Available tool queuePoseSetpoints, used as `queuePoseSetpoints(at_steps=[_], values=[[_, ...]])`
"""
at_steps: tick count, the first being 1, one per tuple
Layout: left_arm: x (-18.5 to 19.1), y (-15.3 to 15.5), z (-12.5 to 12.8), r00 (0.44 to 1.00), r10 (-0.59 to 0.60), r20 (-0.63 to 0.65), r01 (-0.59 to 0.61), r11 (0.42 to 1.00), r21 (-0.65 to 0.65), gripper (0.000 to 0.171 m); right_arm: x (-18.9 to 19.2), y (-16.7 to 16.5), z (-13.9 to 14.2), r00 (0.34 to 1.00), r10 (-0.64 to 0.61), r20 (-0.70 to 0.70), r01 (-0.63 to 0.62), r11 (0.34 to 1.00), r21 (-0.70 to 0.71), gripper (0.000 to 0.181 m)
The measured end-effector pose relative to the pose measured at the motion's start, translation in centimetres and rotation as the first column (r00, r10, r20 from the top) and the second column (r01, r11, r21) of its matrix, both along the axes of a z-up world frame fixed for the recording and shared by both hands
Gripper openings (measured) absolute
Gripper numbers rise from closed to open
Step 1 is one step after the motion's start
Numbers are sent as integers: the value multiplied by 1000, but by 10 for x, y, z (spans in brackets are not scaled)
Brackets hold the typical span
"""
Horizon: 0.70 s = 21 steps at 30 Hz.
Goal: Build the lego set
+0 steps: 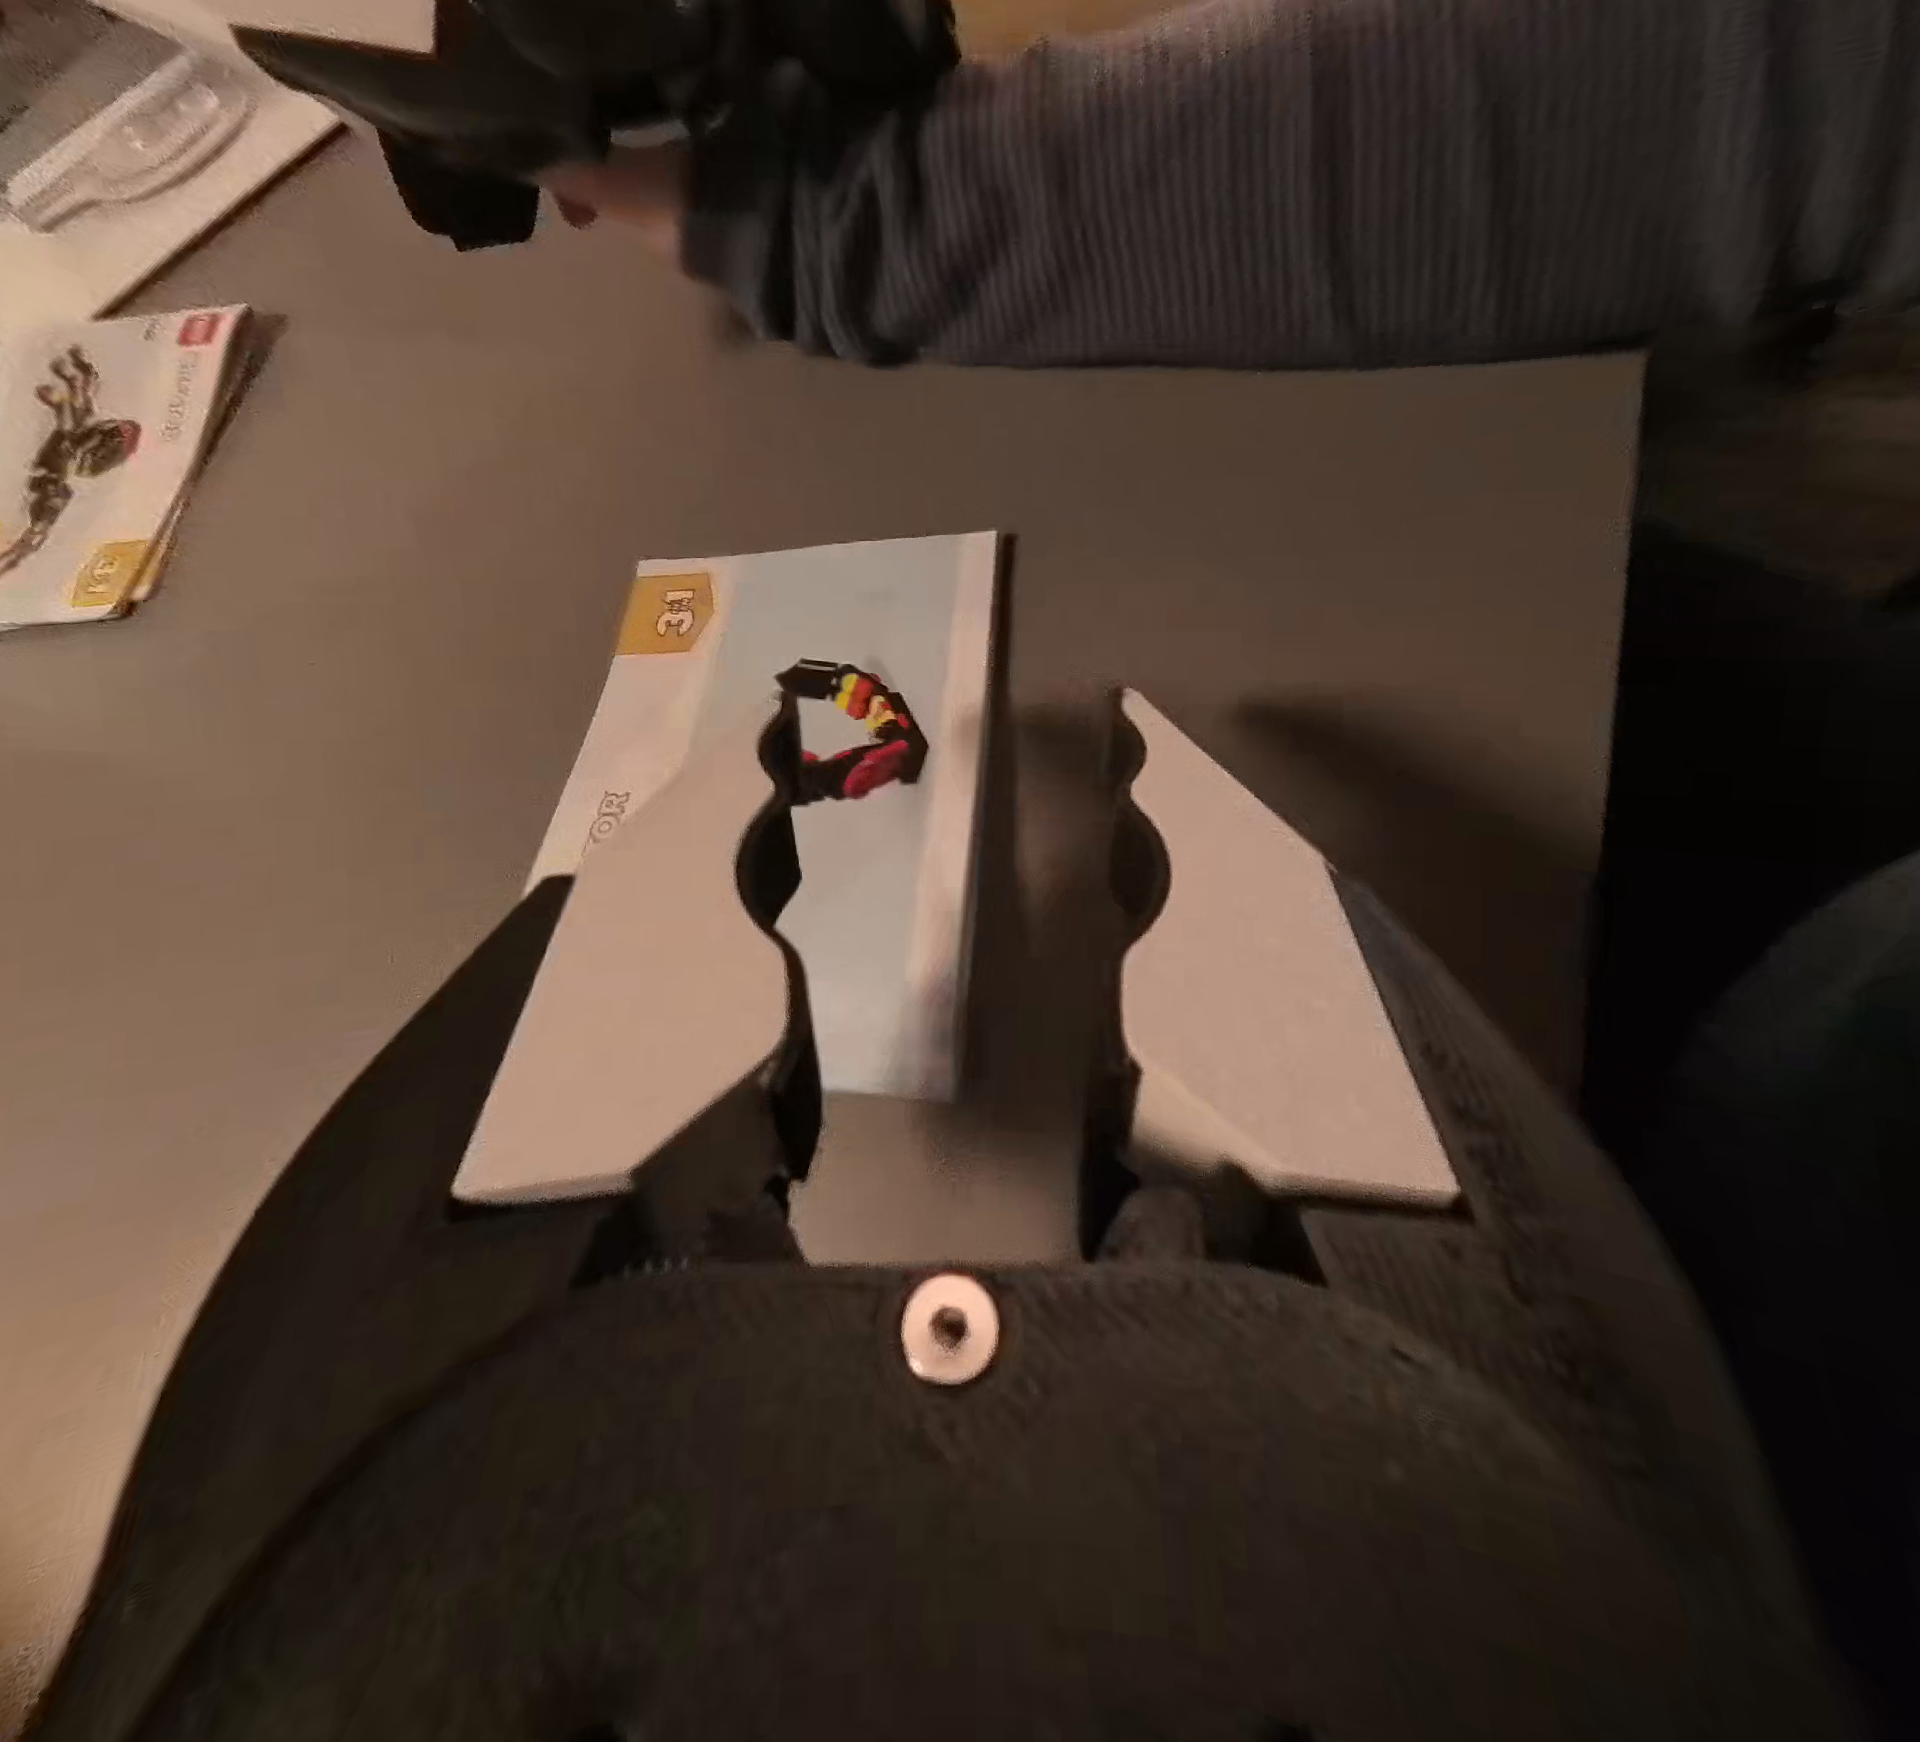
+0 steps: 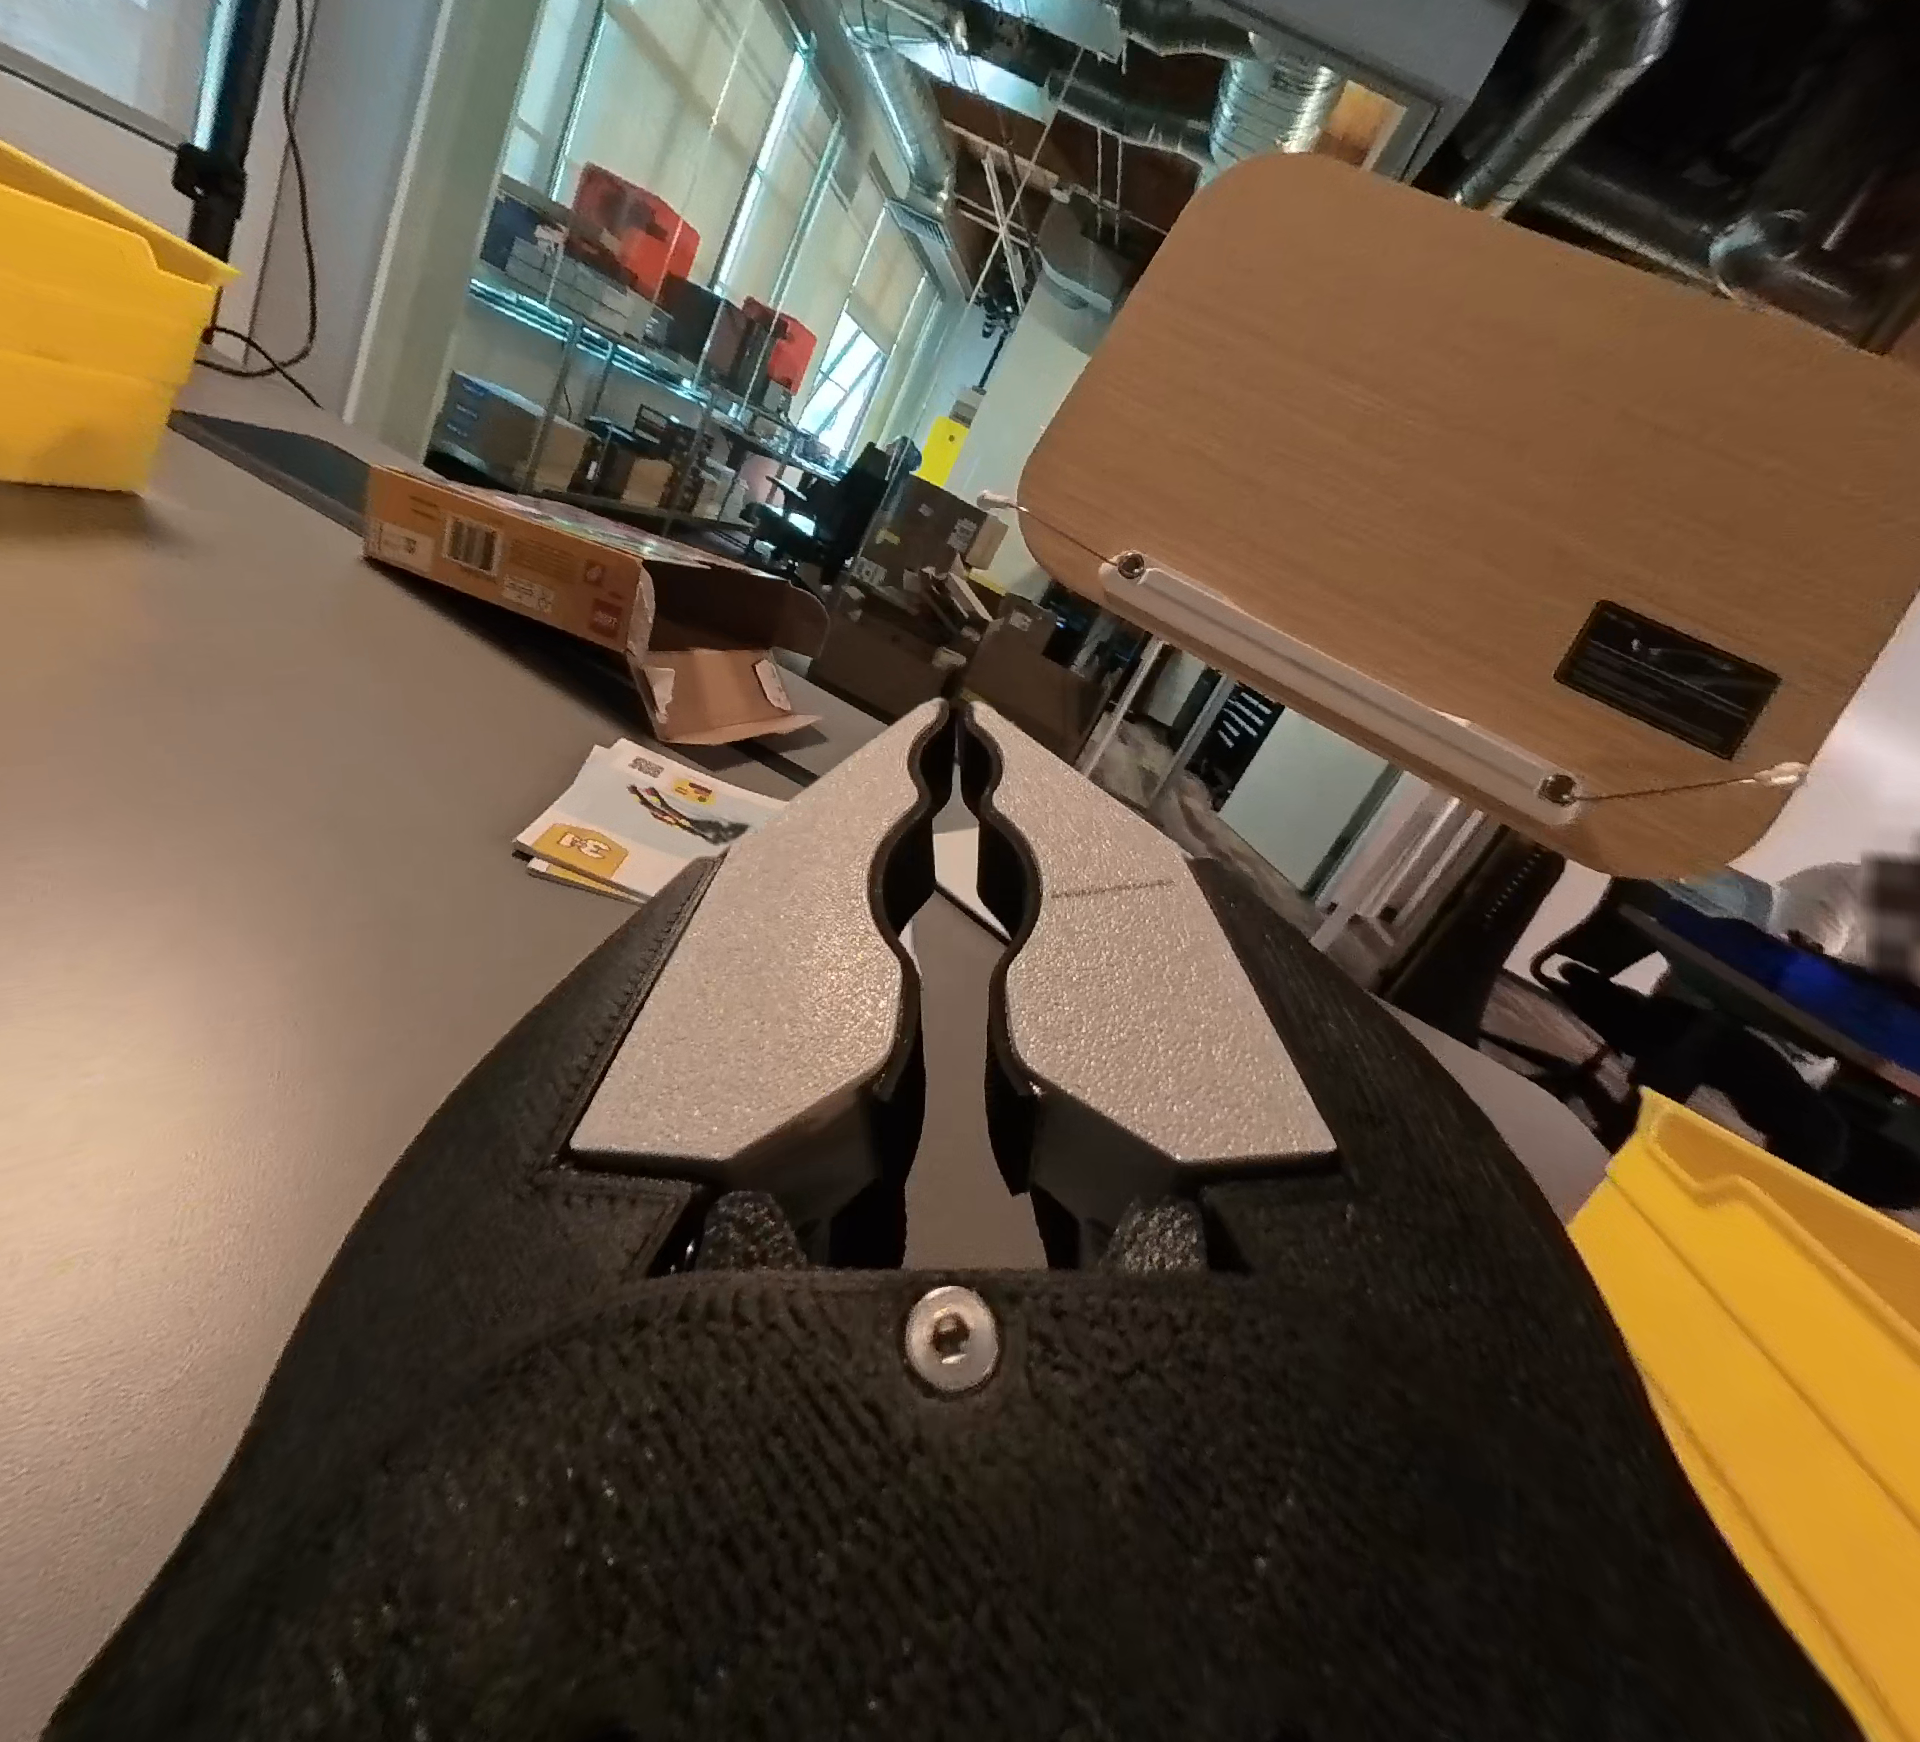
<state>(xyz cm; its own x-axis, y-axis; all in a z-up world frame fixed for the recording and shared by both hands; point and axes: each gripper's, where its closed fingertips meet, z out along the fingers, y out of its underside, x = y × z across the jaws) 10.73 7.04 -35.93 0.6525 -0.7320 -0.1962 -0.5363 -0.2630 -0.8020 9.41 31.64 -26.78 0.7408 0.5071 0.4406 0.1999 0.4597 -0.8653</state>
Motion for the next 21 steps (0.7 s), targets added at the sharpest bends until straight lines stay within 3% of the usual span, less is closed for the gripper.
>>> queuePoseSetpoints(at_steps=[3,6,10,16,21], values=[[-5,11,-6,994,8,-113,-8,1000,3,53,1,2,0,1000,12,-23,-12,1000,-19,0],[-11,10,-22,973,-17,-229,-5,996,-94,54,2,4,1,999,21,-48,-22,999,-38,0],[-16,4,-32,972,-71,-225,15,970,-244,50,4,7,1,997,24,-74,-29,998,-59,0],[-30,6,-34,932,-111,-344,46,980,-193,4,7,11,-1,995,16,-98,-24,996,-85,0],[-53,28,-31,921,-8,-390,-22,997,-72,0,5,10,-4,998,4,-65,-9,997,-81,0]])
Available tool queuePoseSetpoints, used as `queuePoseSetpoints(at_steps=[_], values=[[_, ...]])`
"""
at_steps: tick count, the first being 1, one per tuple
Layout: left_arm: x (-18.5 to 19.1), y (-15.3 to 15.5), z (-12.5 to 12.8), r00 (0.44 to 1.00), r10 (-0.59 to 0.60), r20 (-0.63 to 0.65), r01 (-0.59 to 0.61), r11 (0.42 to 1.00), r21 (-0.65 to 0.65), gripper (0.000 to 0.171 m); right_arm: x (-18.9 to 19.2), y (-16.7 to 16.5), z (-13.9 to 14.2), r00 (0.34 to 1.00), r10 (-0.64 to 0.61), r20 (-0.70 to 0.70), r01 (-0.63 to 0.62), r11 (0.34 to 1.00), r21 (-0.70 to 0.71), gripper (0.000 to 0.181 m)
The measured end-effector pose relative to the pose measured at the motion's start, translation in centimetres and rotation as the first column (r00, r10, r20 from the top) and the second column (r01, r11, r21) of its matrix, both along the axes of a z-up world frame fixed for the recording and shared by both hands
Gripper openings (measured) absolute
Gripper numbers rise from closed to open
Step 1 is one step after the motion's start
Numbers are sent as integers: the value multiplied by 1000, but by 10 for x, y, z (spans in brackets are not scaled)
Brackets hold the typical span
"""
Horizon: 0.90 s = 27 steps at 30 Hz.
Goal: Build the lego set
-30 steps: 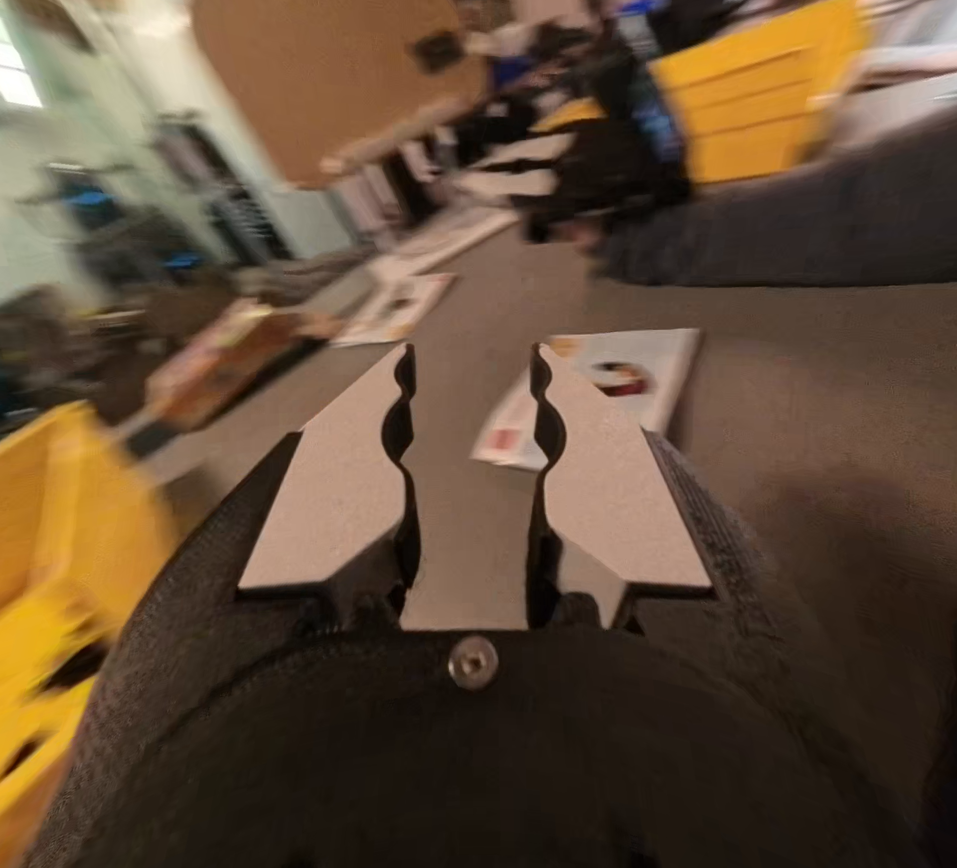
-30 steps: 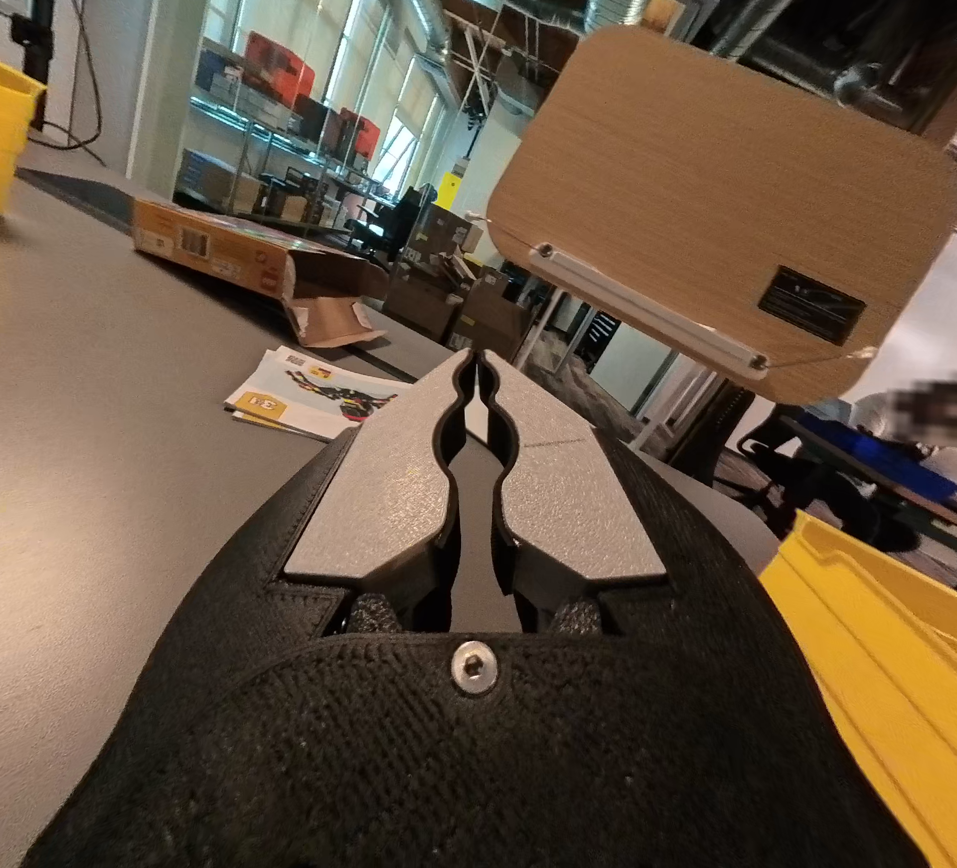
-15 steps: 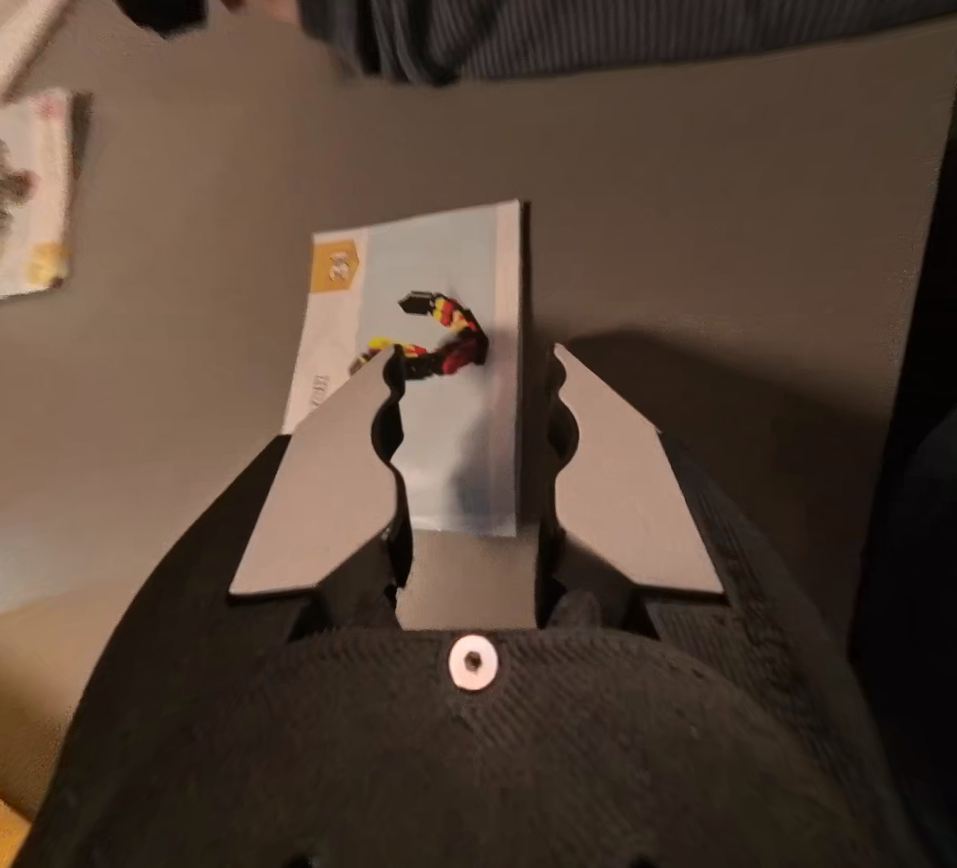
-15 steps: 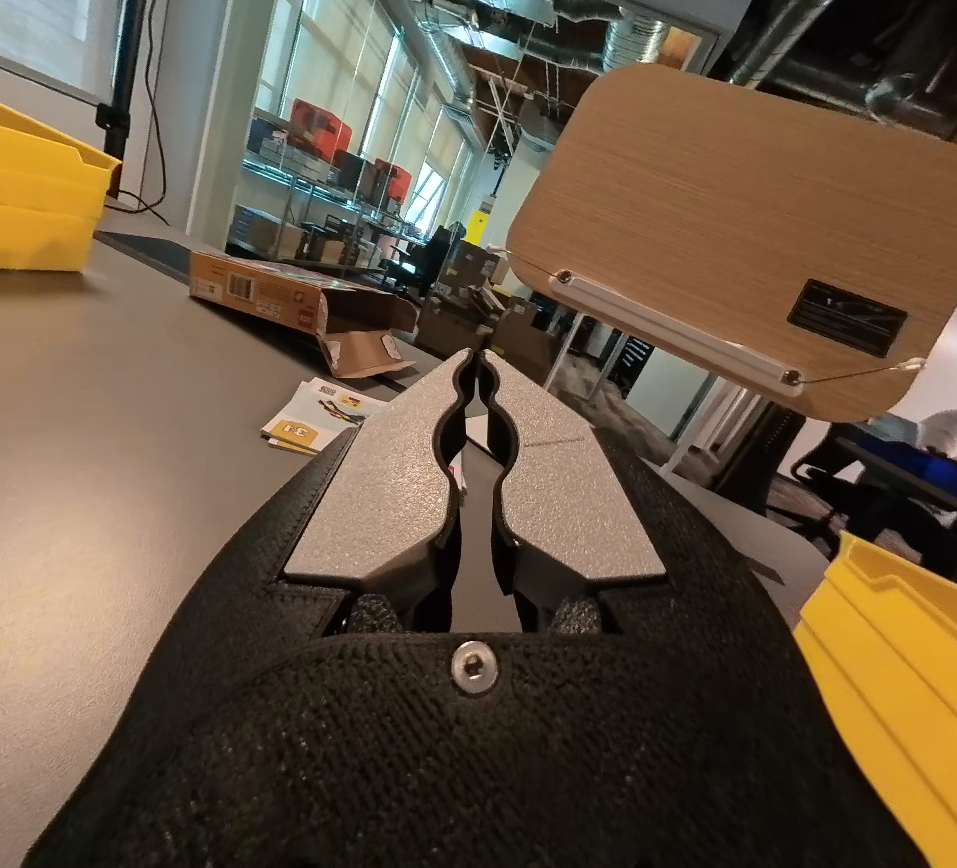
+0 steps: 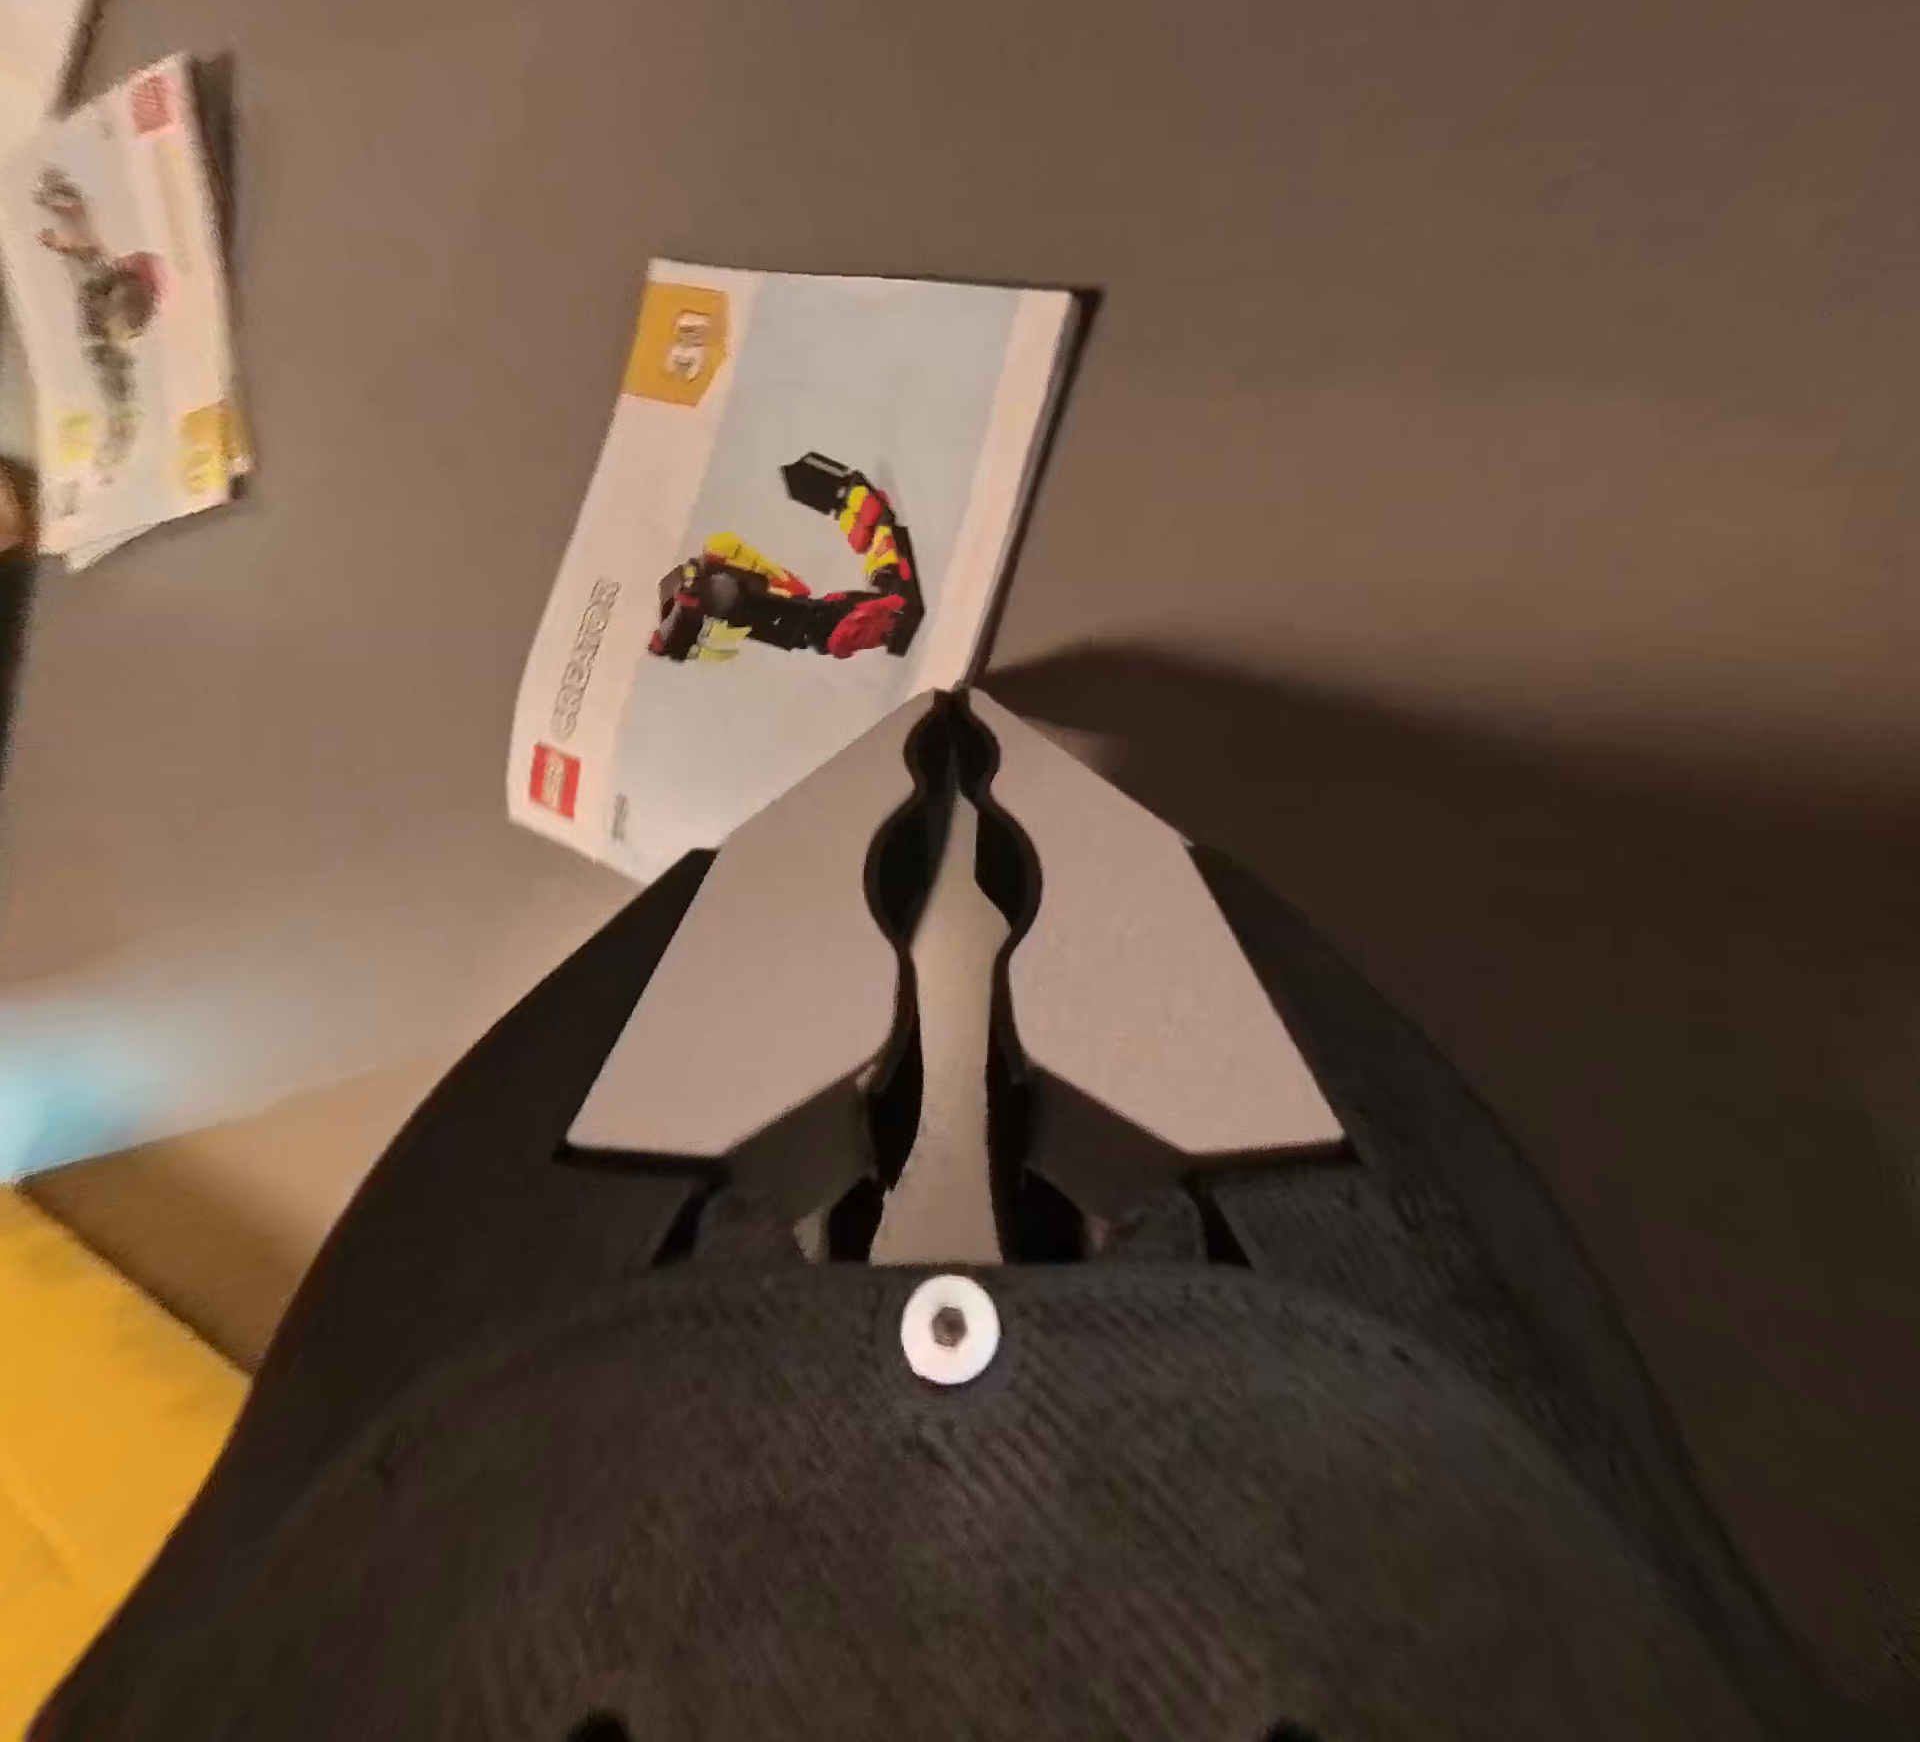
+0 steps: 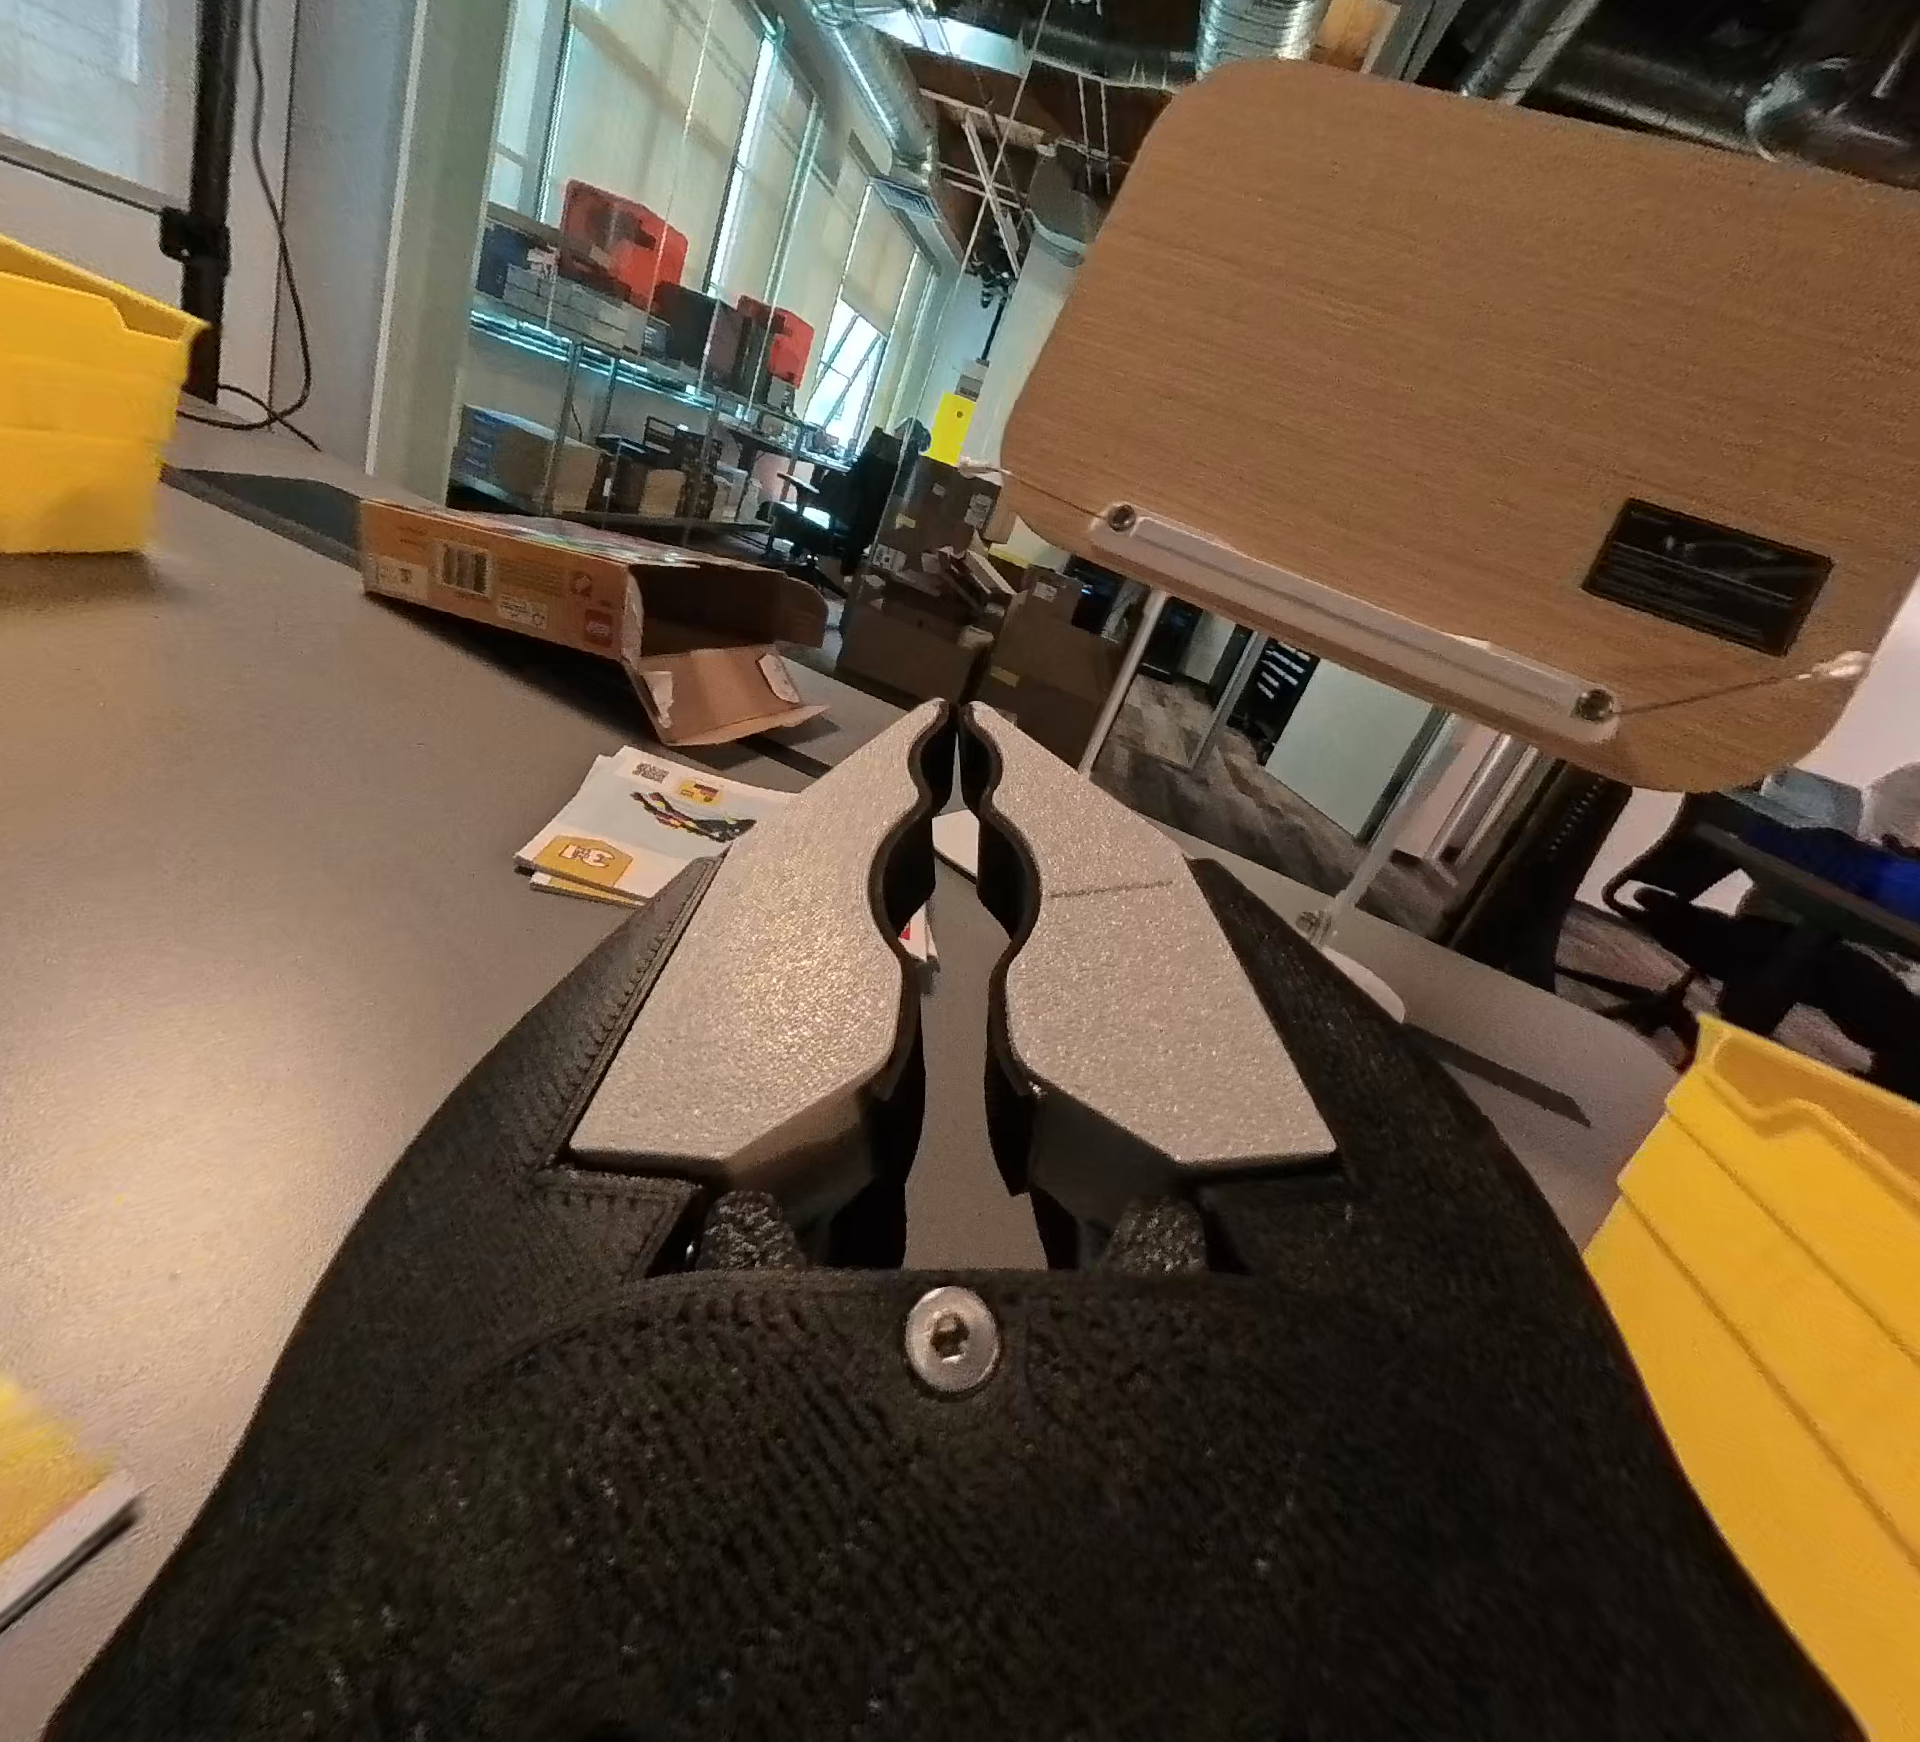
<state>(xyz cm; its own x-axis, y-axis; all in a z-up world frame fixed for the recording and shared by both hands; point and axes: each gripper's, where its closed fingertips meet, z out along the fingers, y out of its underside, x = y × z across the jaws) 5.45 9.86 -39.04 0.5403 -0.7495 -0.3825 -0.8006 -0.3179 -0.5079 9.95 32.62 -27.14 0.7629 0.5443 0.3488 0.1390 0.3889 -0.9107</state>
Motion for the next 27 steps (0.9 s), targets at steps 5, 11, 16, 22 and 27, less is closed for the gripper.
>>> queuePoseSetpoints(at_steps=[5,11,16,22,27], values=[[-15,34,26,988,55,144,-89,966,241,0,-2,-7,4,1000,21,-3,-21,999,28,0],[-14,58,42,993,-12,121,-37,918,396,0,-6,-35,5,990,141,-4,-141,989,37,0],[-1,36,13,977,-211,27,195,940,281,17,-11,-81,3,952,300,64,-304,949,84,0],[8,12,9,922,-340,183,327,940,98,41,-30,-100,-7,908,379,180,-403,908,119,0],[-4,23,5,933,-322,159,311,946,91,38,-32,-104,-6,898,403,175,-425,898,114,0]])
